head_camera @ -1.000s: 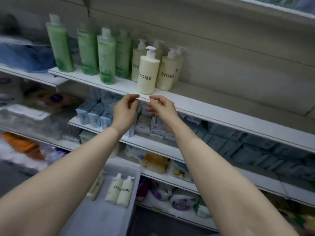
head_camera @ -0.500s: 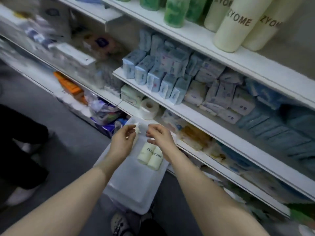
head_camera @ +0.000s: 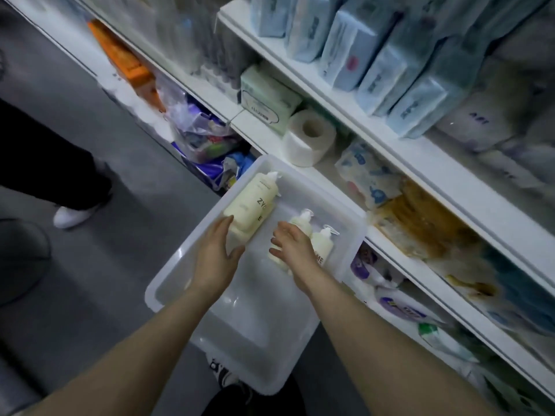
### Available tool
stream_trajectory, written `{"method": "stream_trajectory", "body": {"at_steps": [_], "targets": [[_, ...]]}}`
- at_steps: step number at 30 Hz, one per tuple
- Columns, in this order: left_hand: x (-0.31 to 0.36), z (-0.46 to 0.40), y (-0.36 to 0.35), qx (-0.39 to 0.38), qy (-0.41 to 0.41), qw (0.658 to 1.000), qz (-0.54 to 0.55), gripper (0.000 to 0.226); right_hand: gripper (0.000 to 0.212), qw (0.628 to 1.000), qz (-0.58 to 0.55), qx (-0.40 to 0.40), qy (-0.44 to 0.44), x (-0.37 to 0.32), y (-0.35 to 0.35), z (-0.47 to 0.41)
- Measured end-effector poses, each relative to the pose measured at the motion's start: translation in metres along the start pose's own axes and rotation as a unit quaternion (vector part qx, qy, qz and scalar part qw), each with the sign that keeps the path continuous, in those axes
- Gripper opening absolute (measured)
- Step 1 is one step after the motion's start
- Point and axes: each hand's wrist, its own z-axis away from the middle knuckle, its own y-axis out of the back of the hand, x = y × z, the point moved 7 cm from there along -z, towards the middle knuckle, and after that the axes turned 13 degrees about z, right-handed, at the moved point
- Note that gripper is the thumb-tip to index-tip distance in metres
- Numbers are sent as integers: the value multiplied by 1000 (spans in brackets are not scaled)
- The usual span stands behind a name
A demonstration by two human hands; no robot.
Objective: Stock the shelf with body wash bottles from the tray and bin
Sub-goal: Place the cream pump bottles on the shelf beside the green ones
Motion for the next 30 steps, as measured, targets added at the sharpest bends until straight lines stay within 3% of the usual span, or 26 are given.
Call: {"method": "stream_trajectory", "body": {"at_steps": [11,16,21,24,27,30], "targets": [[-18,-45,-34,73,-44,996,-13,69,31,996,-64,-33,-44,-7,-28,-88],[-9,-56,-51,56,-53,997,-7,74,35,993,-80,-53,-66,-9,-29,-94],[-15,-76,-65,38,9,999,-15,88,35,994,-61,-75,-56,-10,-21,-94],[-18,-82,-64,36,44,998,-9,79,33,994,-48,-78,-51,-13,-14,-90],[-28,-77,-63,-5,95,988,118,67,28,994,-43,-84,-57,-14,-5,-82],[-34,-55,-70,-96,171,925,327,67,31,993,-44,-90,-69,-17,-1,-65]]}}
